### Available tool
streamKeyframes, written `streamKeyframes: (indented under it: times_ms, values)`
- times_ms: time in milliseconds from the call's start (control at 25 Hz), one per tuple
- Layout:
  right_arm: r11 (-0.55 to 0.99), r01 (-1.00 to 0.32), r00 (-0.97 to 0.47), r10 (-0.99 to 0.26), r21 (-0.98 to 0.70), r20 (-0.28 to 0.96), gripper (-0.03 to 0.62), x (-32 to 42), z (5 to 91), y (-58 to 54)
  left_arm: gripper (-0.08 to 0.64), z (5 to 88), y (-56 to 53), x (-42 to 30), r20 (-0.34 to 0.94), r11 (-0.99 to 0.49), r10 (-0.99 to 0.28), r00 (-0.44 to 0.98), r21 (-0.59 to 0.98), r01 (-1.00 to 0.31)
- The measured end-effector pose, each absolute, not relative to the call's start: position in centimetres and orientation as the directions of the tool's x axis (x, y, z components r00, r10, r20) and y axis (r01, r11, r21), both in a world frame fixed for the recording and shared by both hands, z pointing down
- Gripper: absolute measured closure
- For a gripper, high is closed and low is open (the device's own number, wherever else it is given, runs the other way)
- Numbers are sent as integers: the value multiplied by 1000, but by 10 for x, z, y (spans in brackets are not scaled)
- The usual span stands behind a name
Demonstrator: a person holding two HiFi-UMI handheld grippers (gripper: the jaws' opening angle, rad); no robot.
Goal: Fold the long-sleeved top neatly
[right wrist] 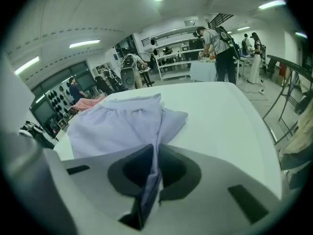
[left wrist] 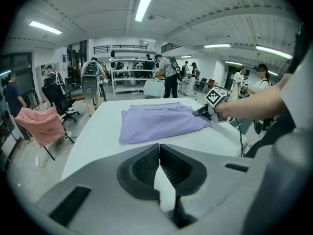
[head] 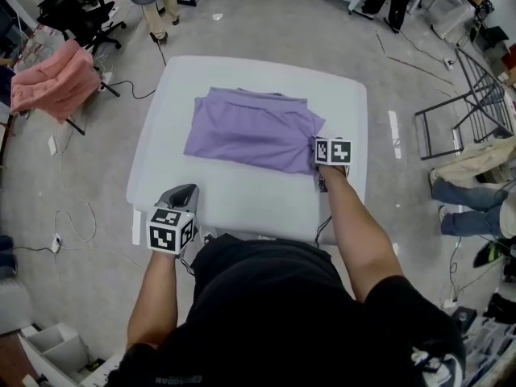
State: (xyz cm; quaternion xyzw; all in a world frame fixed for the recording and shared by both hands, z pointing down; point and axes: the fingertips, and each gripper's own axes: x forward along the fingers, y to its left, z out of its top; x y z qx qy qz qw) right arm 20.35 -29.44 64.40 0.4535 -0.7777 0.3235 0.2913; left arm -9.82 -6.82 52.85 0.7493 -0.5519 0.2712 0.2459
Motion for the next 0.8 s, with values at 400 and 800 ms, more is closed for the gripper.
streamKeyframes:
  times_ms: [400,800]
  values:
    - [334,-872,-487,-519,-357,703,563,211,613,-296,554,524,-84,-114,660,-311,-699,276,67,-948]
    - [411,-864,-487,-540,-290,686,563,195,542,-289,554,523,-106,-128,642,-396,-675,363,100,-913]
